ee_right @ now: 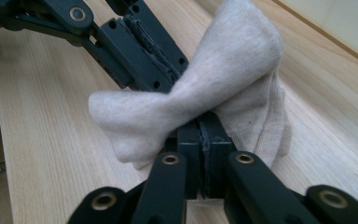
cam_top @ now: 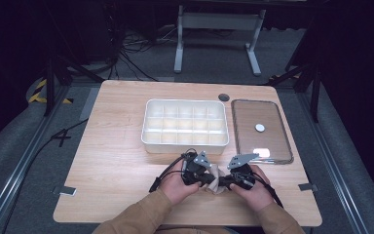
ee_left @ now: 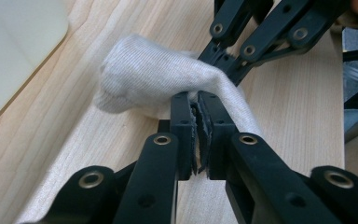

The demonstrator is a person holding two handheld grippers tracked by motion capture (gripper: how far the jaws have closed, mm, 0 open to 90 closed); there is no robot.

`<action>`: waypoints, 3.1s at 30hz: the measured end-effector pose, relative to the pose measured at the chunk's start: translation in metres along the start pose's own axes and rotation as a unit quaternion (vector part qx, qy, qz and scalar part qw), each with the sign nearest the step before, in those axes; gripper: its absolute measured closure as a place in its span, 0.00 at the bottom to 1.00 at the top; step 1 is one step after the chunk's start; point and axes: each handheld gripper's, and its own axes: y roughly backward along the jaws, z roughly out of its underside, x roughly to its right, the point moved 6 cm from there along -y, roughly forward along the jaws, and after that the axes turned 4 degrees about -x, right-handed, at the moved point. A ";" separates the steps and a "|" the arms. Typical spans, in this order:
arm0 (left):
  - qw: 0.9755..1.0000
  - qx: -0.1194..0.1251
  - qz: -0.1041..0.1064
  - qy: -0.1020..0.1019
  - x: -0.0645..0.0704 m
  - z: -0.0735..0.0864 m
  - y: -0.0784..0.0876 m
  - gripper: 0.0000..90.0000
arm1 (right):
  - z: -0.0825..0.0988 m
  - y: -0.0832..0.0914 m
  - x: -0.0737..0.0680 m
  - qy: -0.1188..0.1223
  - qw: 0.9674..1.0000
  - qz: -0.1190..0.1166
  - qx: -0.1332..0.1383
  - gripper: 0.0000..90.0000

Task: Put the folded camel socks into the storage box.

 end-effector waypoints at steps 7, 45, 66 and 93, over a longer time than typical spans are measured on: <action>1.000 -0.012 0.002 -0.003 0.004 -0.001 -0.006 0.92 | 0.010 0.035 0.005 -0.005 0.999 0.041 0.010 0.93; 0.999 -0.028 -0.021 -0.008 -0.007 0.009 0.017 0.88 | 0.011 0.009 0.001 0.008 0.999 0.023 -0.024 1.00; 0.999 -0.022 -0.010 -0.027 0.004 -0.010 -0.014 0.92 | 0.011 0.010 0.000 0.003 1.000 0.017 -0.025 0.97; 0.999 -0.019 -0.006 -0.030 0.015 -0.014 -0.017 0.81 | 0.006 0.035 0.004 -0.003 0.998 0.061 0.006 0.96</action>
